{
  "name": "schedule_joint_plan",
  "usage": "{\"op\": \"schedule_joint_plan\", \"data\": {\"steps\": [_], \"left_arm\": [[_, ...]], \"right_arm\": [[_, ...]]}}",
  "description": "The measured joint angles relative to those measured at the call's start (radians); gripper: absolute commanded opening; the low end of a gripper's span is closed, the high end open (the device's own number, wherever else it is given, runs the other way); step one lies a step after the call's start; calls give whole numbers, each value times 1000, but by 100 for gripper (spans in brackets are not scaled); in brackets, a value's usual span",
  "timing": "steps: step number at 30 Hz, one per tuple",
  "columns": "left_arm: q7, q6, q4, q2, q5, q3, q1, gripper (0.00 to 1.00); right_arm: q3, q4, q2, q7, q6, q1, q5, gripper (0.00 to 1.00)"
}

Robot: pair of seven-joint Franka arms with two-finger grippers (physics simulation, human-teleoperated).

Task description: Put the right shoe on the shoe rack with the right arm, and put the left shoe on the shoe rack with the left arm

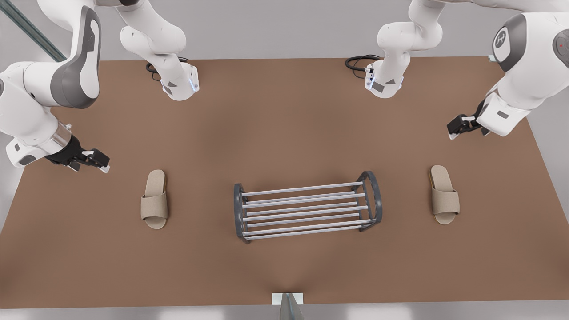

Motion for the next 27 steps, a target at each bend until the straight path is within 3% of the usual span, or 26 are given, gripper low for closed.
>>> {"op": "schedule_joint_plan", "data": {"steps": [3,6,11,13,16,19,22,24,27], "left_arm": [[-3,8,1,11,-1,-1,2,100],[-24,-29,6,41,72,-80,30,100],[-84,-173,-1,197,463,-112,-373,100],[-108,-213,-110,209,595,-116,-434,100],[-161,-182,-461,80,701,-122,-452,100],[-245,5,-775,-30,746,-70,-480,100],[-349,288,-1011,-100,802,29,-518,100],[-433,507,-1089,-94,901,134,-560,100],[-604,765,-1143,-85,1149,279,-584,100]], "right_arm": [[1,-10,-2,-1,8,-1,0,100],[1,-91,-34,-10,50,-5,-1,100],[-1,-328,-93,-113,248,-10,-92,100],[-2,-507,-90,-185,436,-12,-226,100],[-1,-630,9,-280,782,-40,-580,100],[-2,-607,104,-360,1039,-152,-894,100],[-3,-624,137,-408,1199,-194,-1079,100],[-3,-628,144,-409,1265,-192,-1234,100],[2,-616,150,-315,1269,-180,-1651,100]]}}
